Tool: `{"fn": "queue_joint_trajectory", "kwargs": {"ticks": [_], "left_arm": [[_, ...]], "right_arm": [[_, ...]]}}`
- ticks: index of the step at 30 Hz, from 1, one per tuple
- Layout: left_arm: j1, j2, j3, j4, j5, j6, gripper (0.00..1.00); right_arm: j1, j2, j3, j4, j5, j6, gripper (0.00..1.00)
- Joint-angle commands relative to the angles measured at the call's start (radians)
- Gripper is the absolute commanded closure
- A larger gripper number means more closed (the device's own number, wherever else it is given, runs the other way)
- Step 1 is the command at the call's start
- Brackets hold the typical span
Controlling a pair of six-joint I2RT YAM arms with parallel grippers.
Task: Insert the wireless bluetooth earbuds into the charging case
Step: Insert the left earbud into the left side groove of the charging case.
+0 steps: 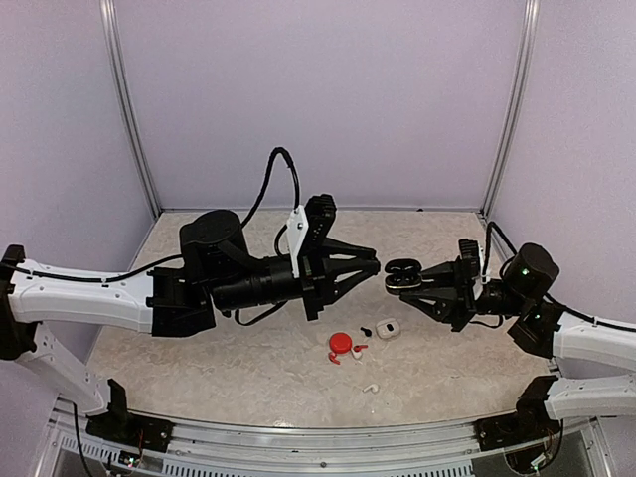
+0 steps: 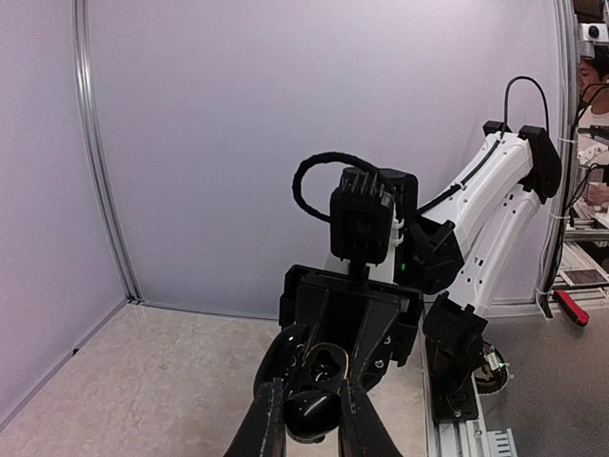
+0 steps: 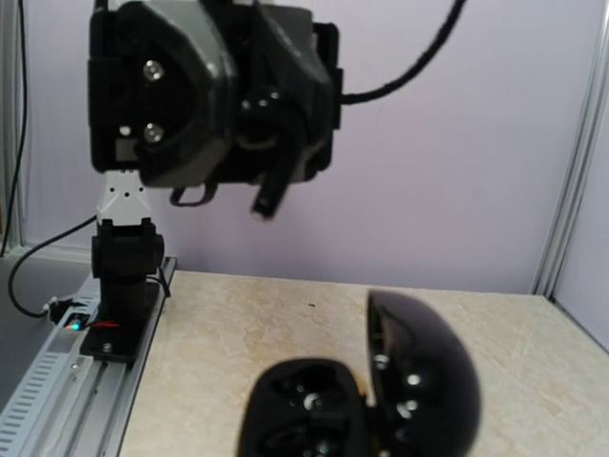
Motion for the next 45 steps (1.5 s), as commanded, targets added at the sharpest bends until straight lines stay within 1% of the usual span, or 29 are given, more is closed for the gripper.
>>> {"fn": "queue_joint_trajectory", "kwargs": {"ticks": [1, 11, 23, 37, 45], "left_arm": [[-0.011, 0.026, 0.050, 0.041, 0.037, 0.020, 0.83], [-0.017, 0.051, 0.059, 0.041, 0.062, 0.037, 0.83], [-0.017, 0.089, 0.082, 0.011, 0.009, 0.062, 0.84], [-0.015, 0.079, 0.048, -0.013, -0.060, 0.099, 0.85], [-0.017, 0.081, 0.039, -0.035, -0.074, 0.116, 0.86]], "right_arm": [[0.035, 0.001, 0.030, 0.030, 0.035, -0.066, 1.00], [0.072, -0.004, 0.027, 0.039, 0.066, -0.115, 1.00], [0.098, -0.001, 0.052, 0.001, 0.073, -0.132, 1.00], [0.102, -0.027, 0.056, -0.010, 0.090, -0.107, 1.00], [0.102, -0.026, 0.058, 0.018, 0.097, -0.051, 1.00]]}}
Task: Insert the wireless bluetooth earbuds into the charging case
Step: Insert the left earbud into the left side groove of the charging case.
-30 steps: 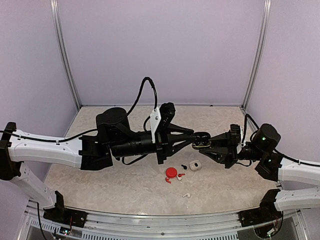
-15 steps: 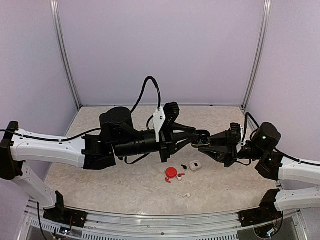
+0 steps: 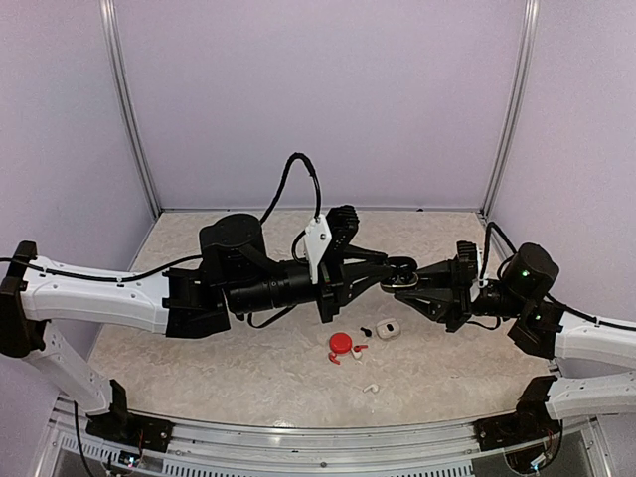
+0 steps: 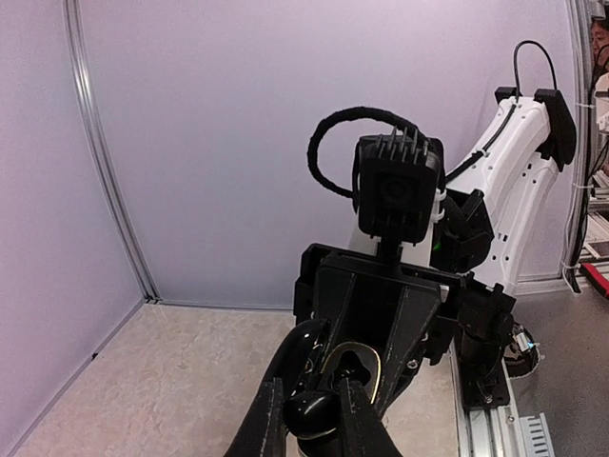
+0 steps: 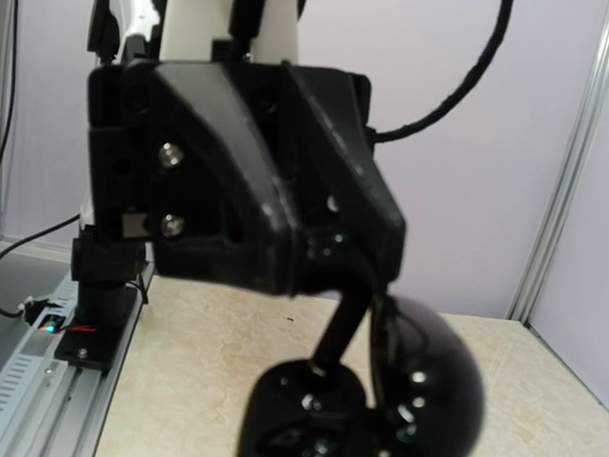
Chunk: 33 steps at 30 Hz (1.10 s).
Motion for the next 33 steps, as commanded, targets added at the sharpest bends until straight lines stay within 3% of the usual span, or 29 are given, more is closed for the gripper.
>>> {"fn": "queue_joint_trajectory", "kwargs": {"ticks": [1, 33], "left_arm": [[-0.004, 0.001, -0.015, -0.027, -0.036, 0.023, 0.86], [-0.032, 0.058, -0.018, -0.040, -0.199, 0.095, 0.88]], "right_arm": [[0.017, -0.020, 0.031, 0.045, 0.007, 0.049, 1.00], [0.016, -0.025, 0.039, 0.126, 0.011, 0.186, 1.00]]}}
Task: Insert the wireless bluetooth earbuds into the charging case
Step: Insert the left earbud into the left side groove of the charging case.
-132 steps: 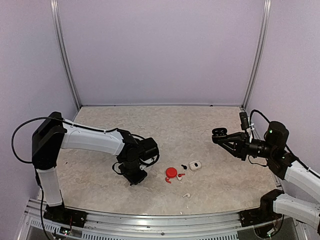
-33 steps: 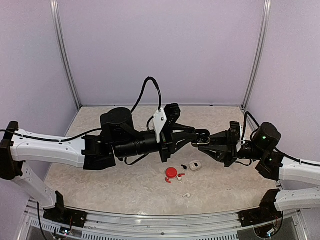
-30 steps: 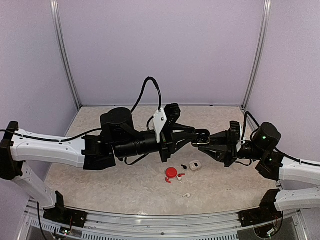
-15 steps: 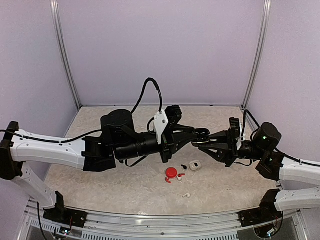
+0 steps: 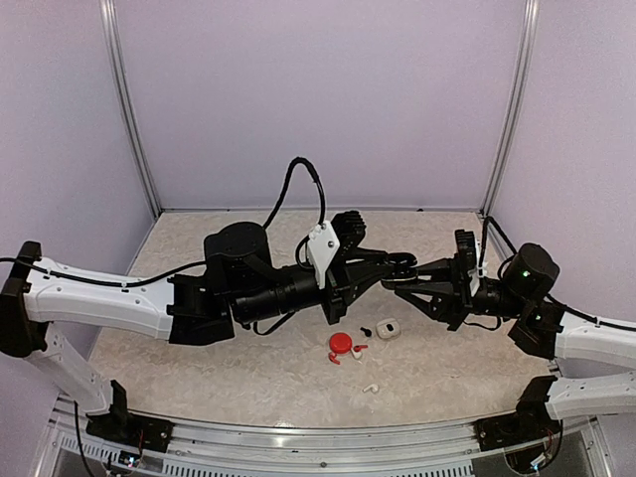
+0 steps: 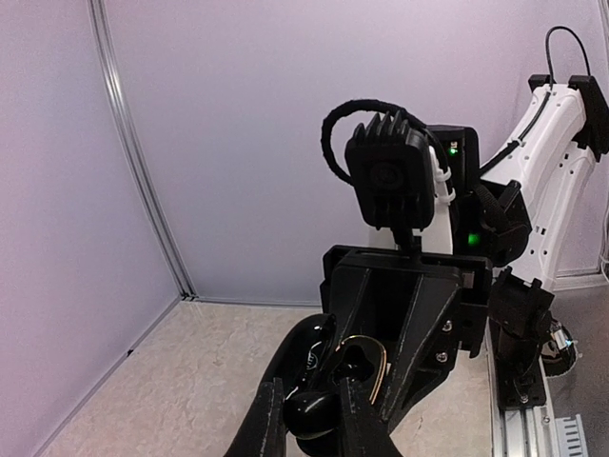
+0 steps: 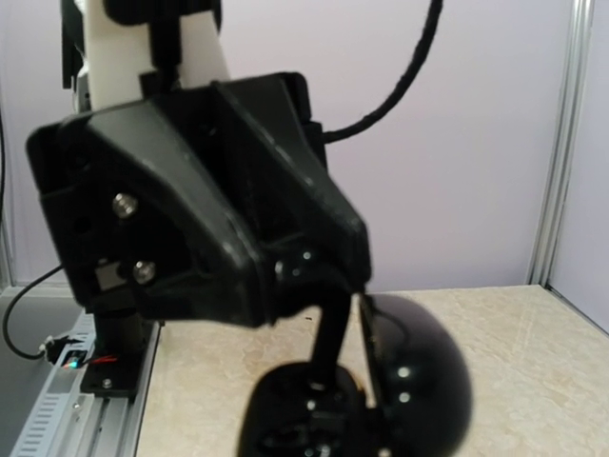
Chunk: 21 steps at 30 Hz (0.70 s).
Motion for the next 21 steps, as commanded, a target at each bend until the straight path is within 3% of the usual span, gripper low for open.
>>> {"fn": "queue_joint_trajectory", "kwargs": {"ticks": [1, 21], "left_arm": [[-0.003, 0.040, -0.013, -0.074, -0.068, 0.038, 0.88], [-0.008, 0.070, 0.020, -0.154, -0.045, -0.003, 0.82]], "right_arm": [[0.013, -0.019, 0.039, 0.127, -0.026, 0.026, 1.00], [0.013, -0.027, 0.036, 0.123, 0.010, 0.011, 1.00]]}}
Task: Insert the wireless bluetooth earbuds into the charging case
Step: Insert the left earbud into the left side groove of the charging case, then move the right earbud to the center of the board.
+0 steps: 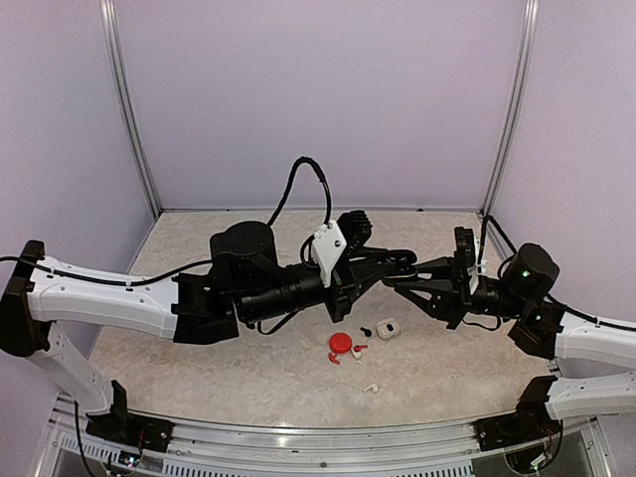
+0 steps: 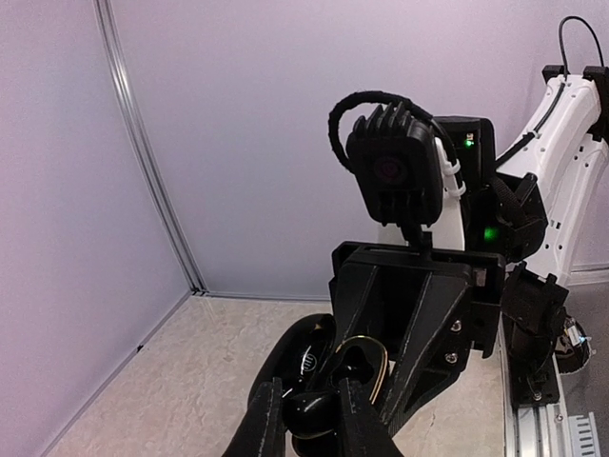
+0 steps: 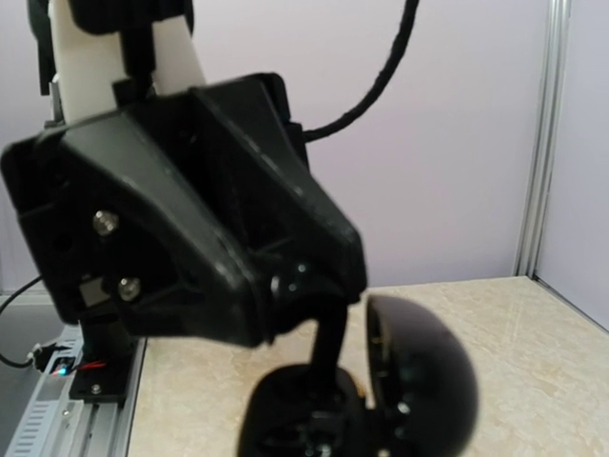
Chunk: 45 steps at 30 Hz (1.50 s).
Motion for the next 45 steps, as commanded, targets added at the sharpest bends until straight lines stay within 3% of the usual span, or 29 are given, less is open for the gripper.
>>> {"fn": "queue_joint_trajectory", "kwargs": {"ticks": [1, 20, 25, 36, 39, 45], "left_arm": [[-0.004, 0.049, -0.005, -0.141, -0.017, -0.009, 0.82], [-0.004, 0.027, -0.014, -0.147, -0.028, -0.015, 0.70], [-0.005, 0.023, -0.017, -0.152, -0.032, -0.015, 0.60], [0.001, -0.023, -0.074, -0.132, -0.040, -0.043, 0.47], [0.028, -0.081, -0.127, -0.131, 0.013, -0.097, 0.40], [0.096, -0.247, -0.209, -0.181, 0.269, -0.146, 0.26]], "right_arm": [[0.013, -0.027, 0.036, 0.125, -0.024, -0.008, 1.00], [0.014, -0.008, 0.030, 0.131, 0.001, 0.006, 1.00], [0.013, -0.007, 0.026, 0.127, 0.002, 0.008, 1.00], [0.011, -0.002, 0.022, 0.097, -0.003, -0.001, 1.00], [0.012, -0.009, 0.032, 0.049, -0.036, -0.015, 1.00], [0.012, -0.009, 0.059, -0.052, -0.113, -0.044, 1.00]]}}
